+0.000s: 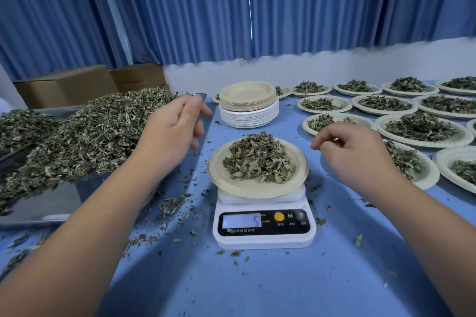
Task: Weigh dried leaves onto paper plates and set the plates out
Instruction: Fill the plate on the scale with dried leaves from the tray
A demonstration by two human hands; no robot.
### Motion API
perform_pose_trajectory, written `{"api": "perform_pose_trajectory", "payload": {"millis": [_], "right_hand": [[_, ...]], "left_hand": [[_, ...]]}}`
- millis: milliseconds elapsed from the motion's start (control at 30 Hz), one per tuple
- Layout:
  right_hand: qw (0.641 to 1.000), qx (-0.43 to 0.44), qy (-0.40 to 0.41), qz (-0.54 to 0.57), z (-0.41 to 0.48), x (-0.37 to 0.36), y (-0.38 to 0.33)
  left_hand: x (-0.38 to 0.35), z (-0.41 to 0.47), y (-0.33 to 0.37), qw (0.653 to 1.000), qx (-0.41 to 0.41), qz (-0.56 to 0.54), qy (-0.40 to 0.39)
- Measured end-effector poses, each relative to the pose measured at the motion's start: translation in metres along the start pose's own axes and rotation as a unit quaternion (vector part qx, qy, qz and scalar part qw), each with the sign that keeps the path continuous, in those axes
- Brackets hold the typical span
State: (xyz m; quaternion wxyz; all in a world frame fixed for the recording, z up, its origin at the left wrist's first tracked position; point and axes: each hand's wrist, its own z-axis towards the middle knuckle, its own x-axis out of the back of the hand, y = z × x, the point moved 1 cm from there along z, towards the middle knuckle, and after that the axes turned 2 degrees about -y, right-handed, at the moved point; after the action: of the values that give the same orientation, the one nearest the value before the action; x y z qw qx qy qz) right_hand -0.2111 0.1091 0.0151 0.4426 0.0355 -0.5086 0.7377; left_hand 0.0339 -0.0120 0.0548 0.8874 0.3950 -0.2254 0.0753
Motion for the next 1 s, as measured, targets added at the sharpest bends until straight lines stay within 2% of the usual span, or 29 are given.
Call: {"api": "perform_pose_trajectory", "payload": {"millis": [133, 233, 433, 600, 700, 767, 833, 900, 1000], "right_hand": [[1.0, -0.004, 0.001, 0.003, -0.001, -0.001, 0.0], [1.0, -0.005, -0.001, 0.001, -0.001, -0.002, -0.001], [1.0, -0.012, 0.004, 0.005, -0.004, -0.006, -0.001], [1.0, -0.017, 0.0, 0.001, -0.005, -0.006, -0.002], [1.0, -0.014, -0.004, -0.01, -0.006, -0.007, -0.002], [1.0, -0.012, -0.009, -0.013, -0.006, -0.008, -0.003], [1.0, -0.01, -0.017, -0.011, -0.006, -0.008, -0.003], [1.0, -0.008, -0.019, -0.011, -0.006, -0.009, -0.003], [1.0, 0.003, -0.014, -0.008, -0.004, -0.009, -0.005]], "left_hand": [[0.029, -0.01, -0.029, 0.992, 0.046, 0.107, 0.042], [0.044, -0.016, -0.049, 0.972, 0.115, 0.203, 0.016], [0.057, -0.024, -0.07, 0.94, 0.216, 0.264, -0.025], [0.052, -0.027, -0.075, 0.917, 0.251, 0.299, -0.088], [0.046, -0.028, -0.069, 0.92, 0.213, 0.321, -0.068], [0.042, -0.027, -0.056, 0.944, 0.145, 0.295, -0.016], [0.034, -0.025, -0.035, 0.973, 0.06, 0.222, 0.024], [0.022, -0.02, -0.013, 0.986, -0.001, 0.167, 0.002], [-0.001, -0.003, 0.009, 0.983, -0.043, 0.15, -0.092]]}}
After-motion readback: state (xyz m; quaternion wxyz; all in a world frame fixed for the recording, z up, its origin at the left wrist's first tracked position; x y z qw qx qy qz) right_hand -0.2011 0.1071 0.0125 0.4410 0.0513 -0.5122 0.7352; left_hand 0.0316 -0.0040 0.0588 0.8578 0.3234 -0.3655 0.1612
